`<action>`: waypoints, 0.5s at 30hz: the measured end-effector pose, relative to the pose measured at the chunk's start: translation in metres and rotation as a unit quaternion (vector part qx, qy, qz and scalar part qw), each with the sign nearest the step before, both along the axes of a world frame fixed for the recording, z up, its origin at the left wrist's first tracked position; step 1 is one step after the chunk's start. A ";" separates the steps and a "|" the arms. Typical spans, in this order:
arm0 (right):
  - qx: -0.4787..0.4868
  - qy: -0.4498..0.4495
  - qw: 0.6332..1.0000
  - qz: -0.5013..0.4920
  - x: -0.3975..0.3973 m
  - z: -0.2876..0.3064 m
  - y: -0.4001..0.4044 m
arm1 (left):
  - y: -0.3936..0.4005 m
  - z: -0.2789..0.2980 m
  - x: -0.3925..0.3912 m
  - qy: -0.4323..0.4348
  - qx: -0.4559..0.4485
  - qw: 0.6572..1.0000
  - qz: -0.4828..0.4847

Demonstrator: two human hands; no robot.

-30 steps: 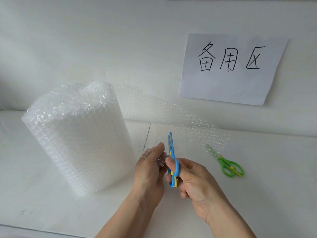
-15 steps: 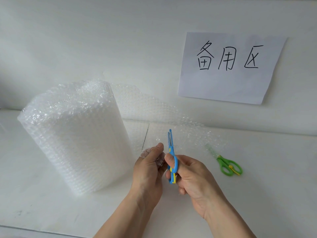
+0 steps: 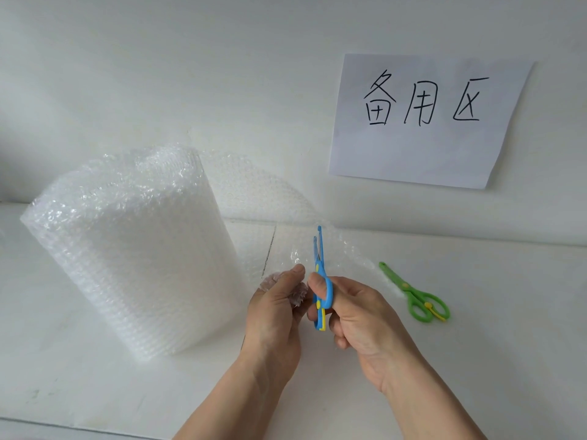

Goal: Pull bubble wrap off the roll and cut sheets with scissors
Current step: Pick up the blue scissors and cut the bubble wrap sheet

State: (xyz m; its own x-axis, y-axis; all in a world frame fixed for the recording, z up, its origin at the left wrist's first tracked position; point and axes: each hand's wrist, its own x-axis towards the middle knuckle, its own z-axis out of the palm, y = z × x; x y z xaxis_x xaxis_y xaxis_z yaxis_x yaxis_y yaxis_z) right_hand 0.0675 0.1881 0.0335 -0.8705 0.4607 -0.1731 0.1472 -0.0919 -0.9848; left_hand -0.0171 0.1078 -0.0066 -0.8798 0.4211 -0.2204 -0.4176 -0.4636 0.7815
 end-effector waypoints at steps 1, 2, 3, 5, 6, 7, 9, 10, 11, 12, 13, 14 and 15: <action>0.003 0.000 1.000 0.000 0.000 0.001 0.001 | 0.000 -0.001 -0.001 0.001 -0.002 1.000 0.002; 0.008 -0.002 1.000 0.000 0.000 0.001 0.002 | 0.000 -0.001 -0.001 0.001 -0.002 1.000 0.004; 0.014 -0.004 1.000 0.001 -0.001 0.001 0.003 | 0.000 -0.002 -0.001 0.001 -0.002 1.000 0.005; 0.022 -0.008 1.000 0.005 -0.001 0.001 0.004 | 0.000 -0.002 -0.002 0.004 -0.003 1.000 0.004; 0.021 -0.010 1.000 0.008 -0.001 0.001 0.005 | 0.000 -0.002 -0.002 0.006 -0.005 1.000 0.005; 0.017 -0.013 1.000 0.010 -0.001 0.001 0.006 | 0.000 -0.002 -0.002 0.008 -0.008 1.000 0.005; 0.015 -0.020 1.000 0.014 -0.002 0.001 0.007 | 0.001 -0.002 -0.002 0.013 -0.012 1.000 0.004; 0.014 -0.022 1.000 0.015 -0.003 0.001 0.008 | 0.001 -0.003 -0.002 0.016 -0.012 1.000 0.004; 0.012 -0.023 1.000 0.014 -0.003 0.002 0.009 | 0.001 -0.003 -0.002 0.016 -0.013 1.000 0.005; 0.010 -0.022 1.000 0.013 -0.003 0.002 0.009 | 0.001 -0.003 -0.002 0.015 -0.014 1.000 0.009; 0.010 -0.021 1.000 0.011 -0.003 0.001 0.010 | 0.002 -0.004 -0.003 0.012 -0.013 1.000 0.014; 0.011 -0.019 1.000 0.008 -0.003 0.001 0.011 | 0.002 -0.004 -0.003 0.009 -0.010 1.000 0.018; 0.011 -0.017 1.000 0.007 -0.004 0.000 0.011 | 0.002 -0.004 -0.003 0.008 -0.008 1.000 0.021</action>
